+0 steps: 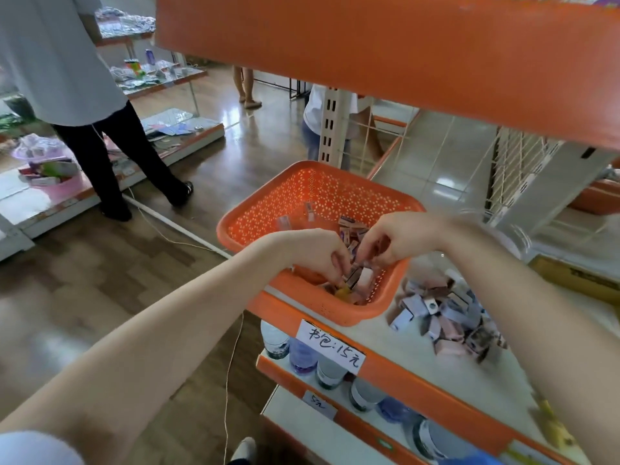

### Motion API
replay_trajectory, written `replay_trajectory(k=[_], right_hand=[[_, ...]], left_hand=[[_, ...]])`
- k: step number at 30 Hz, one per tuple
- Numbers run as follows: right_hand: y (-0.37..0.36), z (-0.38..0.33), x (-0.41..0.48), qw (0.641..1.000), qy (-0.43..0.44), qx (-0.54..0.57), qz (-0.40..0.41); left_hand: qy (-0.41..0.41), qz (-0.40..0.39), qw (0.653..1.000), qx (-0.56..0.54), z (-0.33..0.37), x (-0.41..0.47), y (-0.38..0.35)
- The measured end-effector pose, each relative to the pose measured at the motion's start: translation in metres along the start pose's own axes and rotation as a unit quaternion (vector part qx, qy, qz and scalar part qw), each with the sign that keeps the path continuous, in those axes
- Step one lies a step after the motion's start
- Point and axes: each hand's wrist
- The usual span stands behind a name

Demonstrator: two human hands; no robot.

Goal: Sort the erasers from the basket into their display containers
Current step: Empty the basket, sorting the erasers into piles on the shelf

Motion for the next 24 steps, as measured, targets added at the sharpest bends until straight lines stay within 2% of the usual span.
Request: replay_trajectory(k=[2, 5, 9, 13, 18, 21, 24], right_hand=[[0.000, -0.001, 0.001, 1.000, -0.007, -0.012, -0.008], [-0.002, -0.002, 0.004, 0.999, -0.014, -0.018, -0.027], [-0.004, -0.003, 0.004, 1.000, -0.003, -0.018, -0.014], [-0.001, 0.002, 0.002, 0.993, -0.033, 0.069, 0.093], [-0.018, 0.008, 0.007, 0.949, -0.084, 0.124, 0.279], [-0.022, 0.006, 0.006, 0.926, -0.098, 0.142, 0.335], [-0.022, 0.005, 0.004, 0.911, -0.111, 0.175, 0.357]], left_hand=[[-0.003, -0.034, 0.999, -0.018, 0.003, 0.004, -0.003], [0.000, -0.040, 0.999, -0.028, 0.008, 0.002, -0.001], [-0.003, -0.049, 0.999, -0.002, 0.002, 0.002, -0.004], [0.002, -0.054, 0.998, 0.021, -0.001, 0.001, -0.005], [0.014, -0.052, 0.999, -0.001, -0.003, 0.002, -0.008], [0.005, -0.047, 0.999, -0.007, -0.002, 0.002, -0.008], [-0.007, -0.042, 0.999, -0.002, 0.000, 0.001, -0.006]])
Point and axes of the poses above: each hand's wrist, its own x-axis towards the middle knuckle, its own y-axis out of the back of the hand, z = x × y, and after that the axes turned 14 degrees about z, right-handed
